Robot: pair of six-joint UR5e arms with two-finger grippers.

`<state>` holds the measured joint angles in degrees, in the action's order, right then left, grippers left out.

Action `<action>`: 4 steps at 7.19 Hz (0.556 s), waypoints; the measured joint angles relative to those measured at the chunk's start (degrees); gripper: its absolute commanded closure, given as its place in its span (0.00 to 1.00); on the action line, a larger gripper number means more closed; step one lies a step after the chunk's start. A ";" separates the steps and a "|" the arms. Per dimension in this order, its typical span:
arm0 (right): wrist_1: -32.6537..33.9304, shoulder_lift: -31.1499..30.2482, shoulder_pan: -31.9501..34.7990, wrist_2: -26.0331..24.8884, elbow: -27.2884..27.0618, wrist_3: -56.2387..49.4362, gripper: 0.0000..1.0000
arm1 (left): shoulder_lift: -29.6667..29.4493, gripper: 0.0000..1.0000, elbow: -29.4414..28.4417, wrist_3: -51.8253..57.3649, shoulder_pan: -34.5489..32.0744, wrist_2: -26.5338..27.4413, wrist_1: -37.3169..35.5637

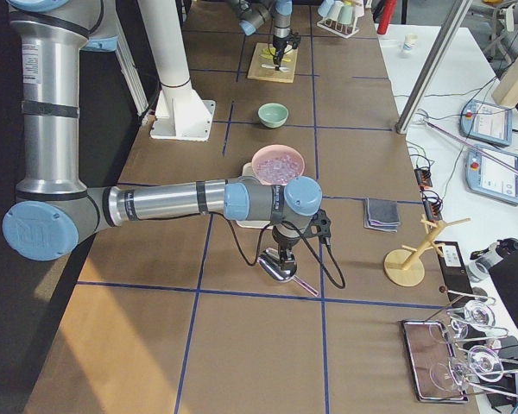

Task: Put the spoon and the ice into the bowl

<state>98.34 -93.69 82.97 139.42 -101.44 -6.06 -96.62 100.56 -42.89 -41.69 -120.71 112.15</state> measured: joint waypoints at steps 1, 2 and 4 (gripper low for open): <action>0.00 0.00 0.00 0.00 0.01 0.00 0.00 | -0.11 1.00 0.17 -0.09 0.09 -0.05 -0.02; 0.01 0.00 0.00 0.03 0.01 0.00 0.00 | -0.52 1.00 0.82 -0.99 0.32 -0.10 -0.10; -0.05 0.08 0.00 0.06 -0.06 0.00 0.00 | -4.83 1.00 3.02 -8.28 1.80 -0.04 -4.00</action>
<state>98.29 -93.61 82.97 139.48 -101.50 -6.06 -101.45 103.58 -51.17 -39.89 -120.75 108.15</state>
